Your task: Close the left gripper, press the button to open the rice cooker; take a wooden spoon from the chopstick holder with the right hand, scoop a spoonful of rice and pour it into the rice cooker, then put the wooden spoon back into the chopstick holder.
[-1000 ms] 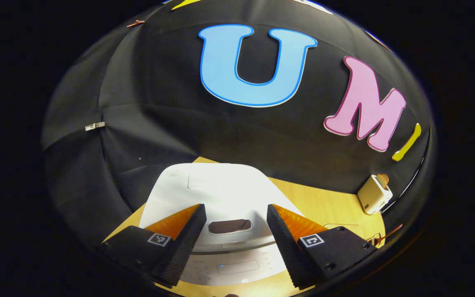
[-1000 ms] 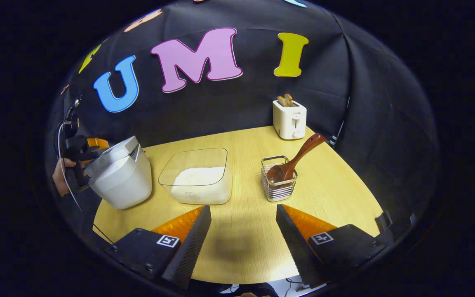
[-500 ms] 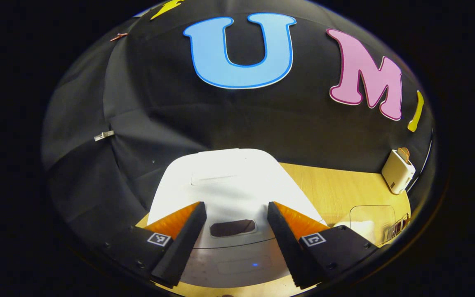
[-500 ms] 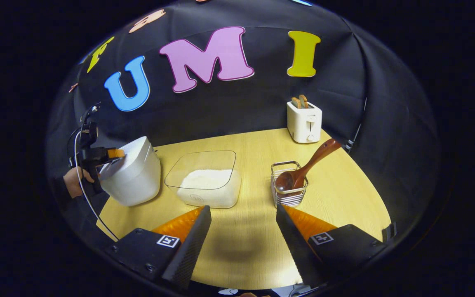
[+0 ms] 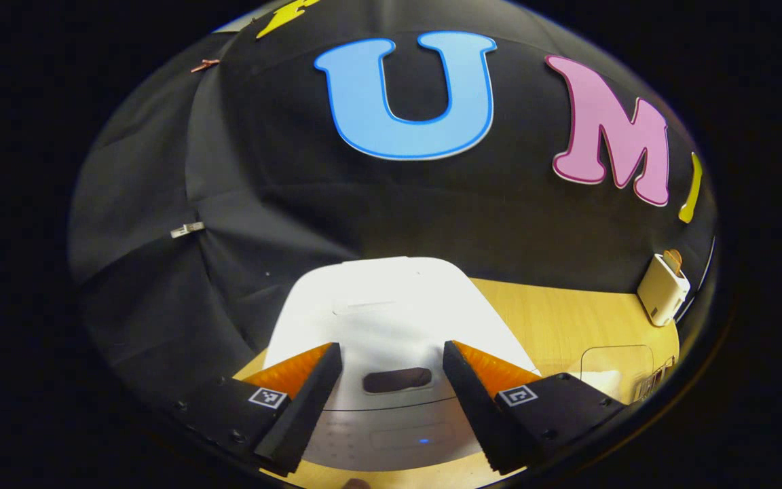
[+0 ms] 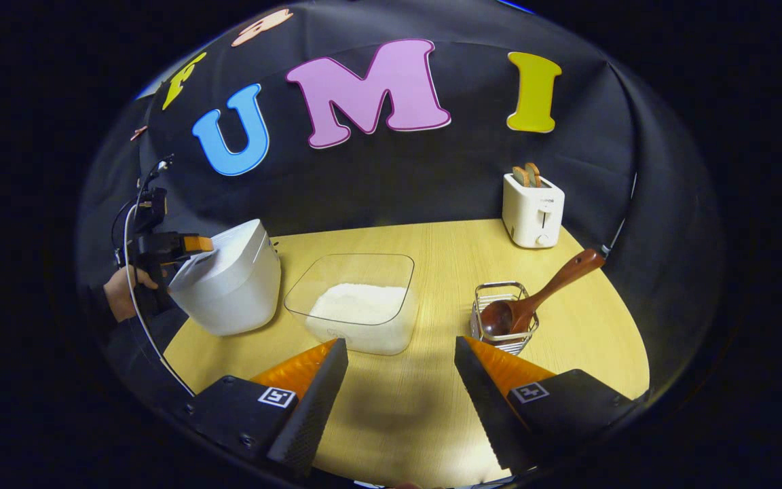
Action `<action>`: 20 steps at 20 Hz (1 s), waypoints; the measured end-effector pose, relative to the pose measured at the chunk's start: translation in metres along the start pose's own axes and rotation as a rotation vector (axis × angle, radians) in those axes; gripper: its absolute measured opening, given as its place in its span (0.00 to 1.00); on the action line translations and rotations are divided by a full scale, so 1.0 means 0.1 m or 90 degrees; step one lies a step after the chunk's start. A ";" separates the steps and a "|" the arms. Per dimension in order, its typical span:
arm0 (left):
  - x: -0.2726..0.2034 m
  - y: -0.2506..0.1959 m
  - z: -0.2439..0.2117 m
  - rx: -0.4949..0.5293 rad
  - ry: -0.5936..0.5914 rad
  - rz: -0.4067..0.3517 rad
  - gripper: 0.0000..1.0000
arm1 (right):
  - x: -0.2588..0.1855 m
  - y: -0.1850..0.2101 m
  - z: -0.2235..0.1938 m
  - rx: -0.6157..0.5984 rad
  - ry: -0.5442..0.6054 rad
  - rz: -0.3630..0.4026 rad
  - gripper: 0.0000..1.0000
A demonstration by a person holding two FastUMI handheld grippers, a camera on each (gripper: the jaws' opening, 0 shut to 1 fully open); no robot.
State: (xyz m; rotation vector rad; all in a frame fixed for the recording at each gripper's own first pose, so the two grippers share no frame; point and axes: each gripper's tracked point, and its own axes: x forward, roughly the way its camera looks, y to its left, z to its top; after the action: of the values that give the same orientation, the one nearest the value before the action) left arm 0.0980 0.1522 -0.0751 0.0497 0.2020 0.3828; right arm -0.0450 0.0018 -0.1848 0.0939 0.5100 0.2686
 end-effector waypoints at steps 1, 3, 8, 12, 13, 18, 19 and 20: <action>-0.08 -0.01 0.10 -0.004 -0.022 -0.004 0.97 | 0.01 0.00 0.03 -0.005 -0.004 0.000 0.99; -0.32 -0.01 0.23 0.006 -0.050 -0.005 0.97 | 0.02 -0.01 0.14 -0.024 -0.025 -0.005 0.99; -1.23 -0.16 0.31 -0.027 -0.107 -0.027 0.98 | -0.10 0.09 0.59 -0.063 -0.106 0.001 0.99; -1.88 -0.24 -0.01 -0.111 -0.116 -0.031 0.99 | -0.25 0.20 0.87 -0.081 -0.154 0.003 0.98; -1.99 -0.25 -0.09 -0.115 -0.110 -0.036 0.99 | -0.30 0.24 0.91 -0.079 -0.163 0.006 0.98; -2.27 -0.34 -0.15 -0.122 -0.092 -0.097 0.99 | -0.37 0.39 0.90 -0.065 -0.162 -0.019 0.98; -2.27 -0.34 -0.14 -0.118 -0.088 -0.106 0.99 | -0.37 0.43 0.87 -0.056 -0.150 -0.027 0.98; -2.27 -0.35 -0.13 -0.115 -0.084 -0.119 0.99 | -0.39 0.48 0.86 -0.047 -0.144 -0.028 0.98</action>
State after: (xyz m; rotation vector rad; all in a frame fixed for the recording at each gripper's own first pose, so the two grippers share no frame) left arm -0.0981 0.0345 -0.0482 -0.1215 0.0399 0.2091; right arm -0.0467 0.0352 -0.0841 0.0406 0.2770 0.2297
